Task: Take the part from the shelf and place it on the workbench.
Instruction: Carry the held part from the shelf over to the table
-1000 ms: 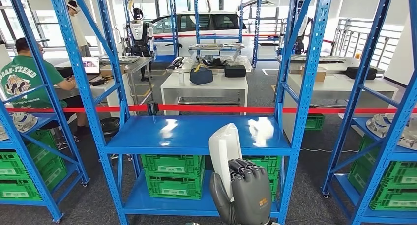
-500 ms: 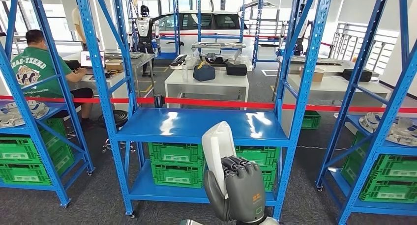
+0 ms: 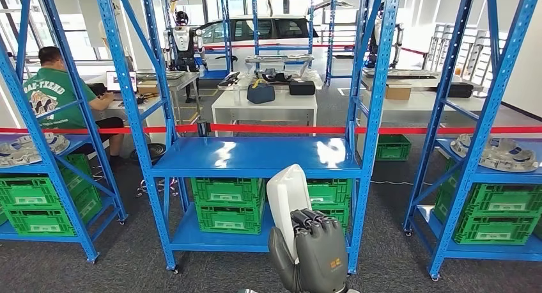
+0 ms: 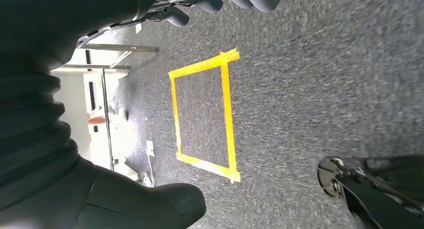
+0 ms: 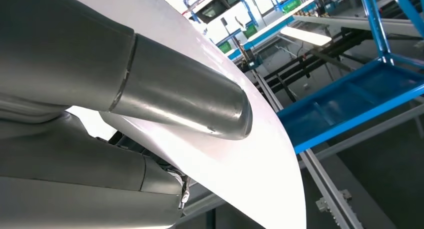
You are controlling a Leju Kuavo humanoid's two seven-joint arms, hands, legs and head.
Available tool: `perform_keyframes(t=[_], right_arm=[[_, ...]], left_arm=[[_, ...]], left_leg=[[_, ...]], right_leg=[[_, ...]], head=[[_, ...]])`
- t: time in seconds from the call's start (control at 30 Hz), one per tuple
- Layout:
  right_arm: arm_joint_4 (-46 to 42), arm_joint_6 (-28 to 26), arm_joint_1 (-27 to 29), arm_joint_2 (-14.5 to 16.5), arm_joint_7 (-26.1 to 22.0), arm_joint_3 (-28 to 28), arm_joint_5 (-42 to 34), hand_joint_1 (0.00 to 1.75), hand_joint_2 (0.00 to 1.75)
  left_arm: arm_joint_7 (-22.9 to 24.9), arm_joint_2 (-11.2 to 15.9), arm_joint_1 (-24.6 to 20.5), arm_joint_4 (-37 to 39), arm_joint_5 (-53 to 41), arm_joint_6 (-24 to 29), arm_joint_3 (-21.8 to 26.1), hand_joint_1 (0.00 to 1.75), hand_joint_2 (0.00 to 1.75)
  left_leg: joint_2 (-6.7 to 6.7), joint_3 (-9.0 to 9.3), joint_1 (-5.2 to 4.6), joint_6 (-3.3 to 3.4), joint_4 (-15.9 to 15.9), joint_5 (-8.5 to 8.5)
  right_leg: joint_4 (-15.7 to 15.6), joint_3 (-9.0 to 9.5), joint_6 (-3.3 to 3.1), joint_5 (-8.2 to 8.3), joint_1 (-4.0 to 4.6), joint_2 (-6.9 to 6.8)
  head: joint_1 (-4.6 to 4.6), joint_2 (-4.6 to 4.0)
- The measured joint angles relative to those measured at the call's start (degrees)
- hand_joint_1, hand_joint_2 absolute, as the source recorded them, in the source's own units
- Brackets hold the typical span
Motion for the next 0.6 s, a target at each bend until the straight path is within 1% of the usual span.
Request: perform_keyframes(t=[0.03, 0.07, 0.1, 0.13, 0.17, 0.2, 0.23, 0.27, 0.3, 0.33, 0.37, 0.4, 0.43, 0.47, 0.5, 0.53, 0.57, 0.6], right_arm=[[0.0, 0.0, 0.0, 0.0, 0.0, -0.1, 0.0, 1.75, 0.00], [-0.1, -0.1, 0.0, 0.0, 0.0, -0.2, 0.0, 1.75, 0.00], [-0.1, -0.1, 0.0, 0.0, 0.0, -0.3, 0.1, 1.75, 0.00], [-0.2, -0.2, 0.0, -0.1, 0.0, -0.3, 0.1, 1.75, 0.00], [-0.1, -0.2, 0.1, -0.1, 0.0, -0.3, 0.1, 1.75, 0.00], [-0.1, -0.3, 0.1, -0.2, 0.0, -0.3, 0.2, 1.75, 0.00], [-0.1, -0.3, 0.2, -0.3, 0.1, -0.4, 0.2, 1.75, 0.00], [-0.1, -0.3, 0.2, -0.5, 0.1, -0.4, 0.3, 1.75, 0.00], [-0.1, -0.3, 0.3, -0.6, 0.0, -0.4, 0.3, 1.75, 0.00], [-0.1, -0.3, 0.3, -0.6, 0.0, -0.5, 0.4, 1.75, 0.00], [-0.1, -0.2, 0.4, -0.6, 0.0, -0.5, 0.5, 1.75, 0.00], [-0.1, -0.1, 0.4, -0.6, -0.1, -0.5, 0.6, 1.75, 0.00], [-0.1, 0.0, 0.4, -0.6, -0.2, -0.5, 0.7, 1.75, 0.00], [-0.1, 0.1, 0.4, -0.6, -0.4, -0.5, 0.8, 1.75, 0.00], [-0.1, 0.2, 0.4, -0.5, -0.7, -0.5, 0.9, 1.75, 0.00], [-0.1, 0.3, 0.4, -0.4, -0.9, -0.5, 1.0, 1.75, 0.00], [-0.1, 0.3, 0.3, -0.2, -1.0, -0.5, 1.2, 1.75, 0.00], [-0.1, 0.3, 0.3, -0.1, -1.0, -0.5, 1.3, 1.75, 0.00]], left_arm=[[0.0, 0.0, -0.1, 0.0, 0.0, 0.0, 0.0, 0.00, 1.75], [0.0, 0.0, -0.3, 0.0, 0.0, 0.0, 0.0, 0.00, 1.75], [0.0, 0.0, -0.4, 0.0, 0.0, 0.0, 0.0, 0.00, 1.75], [0.0, 0.0, -0.4, 0.0, 0.0, 0.0, 0.0, 0.00, 1.75], [0.0, -0.1, -0.4, 0.0, 0.0, 0.0, 0.0, 0.00, 1.75], [0.0, -0.1, -0.4, 0.0, 0.0, 0.0, 0.0, 0.00, 1.75], [0.0, -0.1, -0.3, 0.0, 0.0, 0.0, 0.0, 0.00, 1.75], [0.0, -0.1, -0.4, 0.0, 0.0, 0.0, 0.0, 0.00, 1.75], [0.0, -0.1, -0.4, 0.0, 0.0, 0.0, 0.0, 0.00, 1.75], [0.0, -0.1, -0.4, 0.0, 0.0, 0.0, 0.0, 0.00, 1.75], [0.0, -0.1, -0.4, 0.0, 0.0, 0.0, 0.0, 0.00, 1.75], [0.0, -0.1, -0.4, 0.0, 0.0, 0.0, 0.0, 0.00, 1.75], [0.0, -0.2, -0.4, 0.0, 0.1, 0.0, 0.0, 0.00, 1.75], [0.0, -0.2, -0.4, 0.0, 0.1, 0.0, 0.0, 0.00, 1.75], [0.0, -0.2, -0.4, 0.0, 0.1, 0.0, 0.0, 0.00, 1.75], [0.0, -0.2, -0.4, 0.0, 0.1, 0.0, 0.0, 0.00, 1.75], [0.0, -0.2, -0.4, 0.0, 0.1, 0.0, 0.0, 0.00, 1.75], [0.0, -0.2, -0.4, 0.0, 0.1, 0.0, 0.0, 0.00, 1.75]], left_leg=[[-0.10, 3.10, -0.11, 0.27, -4.4, -0.56], [-0.19, 5.14, -0.25, 0.57, -7.7, -1.39], [-0.28, 6.11, -0.42, 0.97, -9.6, -2.10], [-0.33, 5.83, -0.52, 1.42, -10.1, -1.96], [-0.22, 5.30, -0.50, 1.90, -10.1, -1.44], [-0.08, 4.85, -0.46, 2.40, -10.0, -0.88], [0.10, 4.24, -0.39, 2.88, -10.1, -0.23], [0.26, 3.55, -0.35, 3.23, -10.1, 0.49], [0.33, 2.69, -0.39, 3.46, -10.0, 1.21], [0.35, 1.67, -0.44, 3.58, -9.9, 1.98], [0.35, 0.60, -0.49, 3.58, -9.7, 2.75], [0.36, -0.58, -0.52, 3.54, -9.4, 3.46], [0.37, -1.75, -0.54, 3.45, -9.1, 4.12], [0.37, -2.86, -0.54, 3.32, -8.7, 4.69], [0.37, -3.84, -0.53, 3.17, -8.3, 5.22], [0.34, -4.61, -0.57, 2.93, -8.0, 5.73], [0.32, -5.07, -0.60, 2.63, -7.8, 6.21], [0.30, -5.31, -0.59, 2.27, -7.8, 6.74]], right_leg=[[0.2, -0.54, 0.28, 0.54, 0.06, -0.03], [0.2, -0.85, 0.58, 1.11, 0.10, -0.09], [0.1, -1.02, 0.93, 1.69, 0.10, -0.15], [-0.1, -1.10, 1.29, 2.29, 0.07, -0.20], [-0.1, -1.25, 1.65, 2.56, -0.02, -0.16], [0.3, -1.61, 1.99, 1.89, -0.12, -0.06], [1.7, -2.24, 2.27, 0.04, -0.17, 0.04], [4.3, -3.12, 2.47, -2.90, -0.27, 0.14], [7.8, -4.10, 2.60, -6.16, -0.28, 0.18], [11.6, -4.90, 2.67, -8.71, -0.28, 0.20], [14.8, -5.21, 2.67, -9.83, -0.27, 0.21], [16.5, -4.79, 2.61, -9.41, -0.26, 0.21], [16.4, -3.44, 2.50, -7.89, -0.24, 0.22], [14.5, -1.21, 2.33, -6.11, -0.22, 0.22], [11.2, 1.57, 2.10, -5.43, -0.19, 0.22], [6.9, 4.61, 1.85, -5.86, -0.05, 0.23], [3.6, 6.78, 1.60, -6.80, 0.09, 0.24], [1.2, 7.98, 1.35, -7.89, 0.24, 0.28]], head=[[0.01, 0.00], [0.02, 0.00], [0.03, 0.00], [0.04, 0.00], [0.04, 0.00], [0.04, 0.00], [0.07, 0.00], [0.08, 0.00], [0.10, 0.00], [0.14, 0.00], [0.13, 0.00], [0.15, 0.00], [0.17, 0.00], [0.18, 0.00], [0.20, 0.00], [0.20, 0.00], [0.17, 0.00], [0.17, 0.00]])
